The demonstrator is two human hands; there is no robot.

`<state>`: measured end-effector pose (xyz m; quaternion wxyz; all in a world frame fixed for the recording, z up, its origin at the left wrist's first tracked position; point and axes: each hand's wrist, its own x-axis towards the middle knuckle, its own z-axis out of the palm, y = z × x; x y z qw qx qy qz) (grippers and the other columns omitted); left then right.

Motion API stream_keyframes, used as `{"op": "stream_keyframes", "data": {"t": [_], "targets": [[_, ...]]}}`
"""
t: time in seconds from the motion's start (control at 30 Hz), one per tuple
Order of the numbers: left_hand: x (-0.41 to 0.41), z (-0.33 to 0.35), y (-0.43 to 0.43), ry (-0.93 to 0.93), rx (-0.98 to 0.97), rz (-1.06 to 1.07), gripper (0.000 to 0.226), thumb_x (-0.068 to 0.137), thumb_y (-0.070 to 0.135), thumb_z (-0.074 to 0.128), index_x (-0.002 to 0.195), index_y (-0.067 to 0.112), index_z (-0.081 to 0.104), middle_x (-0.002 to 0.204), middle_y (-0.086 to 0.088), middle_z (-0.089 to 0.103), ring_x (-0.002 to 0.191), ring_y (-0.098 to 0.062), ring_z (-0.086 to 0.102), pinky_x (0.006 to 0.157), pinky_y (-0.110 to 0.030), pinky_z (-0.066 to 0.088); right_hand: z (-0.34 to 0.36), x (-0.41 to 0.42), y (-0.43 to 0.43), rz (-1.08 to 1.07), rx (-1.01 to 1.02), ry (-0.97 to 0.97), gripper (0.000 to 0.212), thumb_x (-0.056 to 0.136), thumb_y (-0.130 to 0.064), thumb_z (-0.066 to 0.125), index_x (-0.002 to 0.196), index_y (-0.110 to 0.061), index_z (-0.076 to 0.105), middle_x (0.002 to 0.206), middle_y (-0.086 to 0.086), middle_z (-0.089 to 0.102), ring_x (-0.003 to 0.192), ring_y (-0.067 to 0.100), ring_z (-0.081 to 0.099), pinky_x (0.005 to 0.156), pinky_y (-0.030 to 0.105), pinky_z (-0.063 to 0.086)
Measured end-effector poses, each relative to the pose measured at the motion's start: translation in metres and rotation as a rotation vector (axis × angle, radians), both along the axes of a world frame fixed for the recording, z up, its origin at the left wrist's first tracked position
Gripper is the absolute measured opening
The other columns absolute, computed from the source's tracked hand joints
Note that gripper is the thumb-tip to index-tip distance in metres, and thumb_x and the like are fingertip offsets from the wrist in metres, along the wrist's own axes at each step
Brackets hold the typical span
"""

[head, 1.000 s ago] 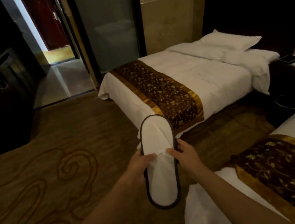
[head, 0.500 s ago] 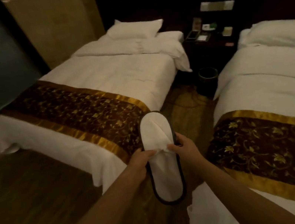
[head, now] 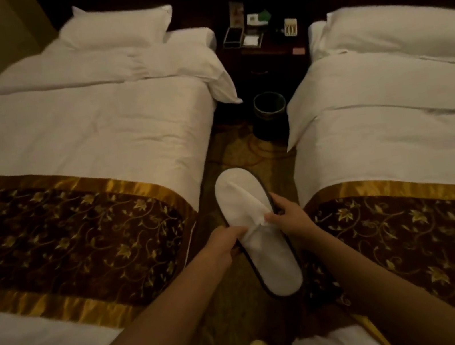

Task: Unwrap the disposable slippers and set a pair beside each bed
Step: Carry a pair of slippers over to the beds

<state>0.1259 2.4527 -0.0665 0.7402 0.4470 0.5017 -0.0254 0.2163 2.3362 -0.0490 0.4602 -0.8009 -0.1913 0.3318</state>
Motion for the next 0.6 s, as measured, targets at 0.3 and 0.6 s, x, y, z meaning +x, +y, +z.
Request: {"op": "stream_keyframes", "data": {"t": [0.3,0.6], "targets": [[0.152,-0.039,0.085,-0.022,-0.108,-0.015,0.041,0.084,-0.002,0.06,0.123,0.0,0.048,0.122,-0.02,0.059,0.08,-0.024,0.059,0.062,-0.034,0.053,-0.041,0.147,0.087,0.061,-0.199,-0.035,0.088,0.082,-0.043,0.063,0.149,-0.016,0.012,0.154,0.009,0.022,0.138,0.027,0.028,0.112,0.043,0.029],[0.295,-0.243,0.122,-0.003,-0.218,0.021,0.044,0.089,-0.001,0.054,0.132,0.004,0.042,0.132,-0.022,0.053,0.115,-0.038,0.055,0.078,-0.046,0.05,-0.25,0.271,0.119,0.29,-0.597,-0.303,0.123,0.067,-0.058,0.07,0.147,-0.013,-0.013,0.155,0.012,0.008,0.139,0.035,0.018,0.112,0.049,0.026]]}}
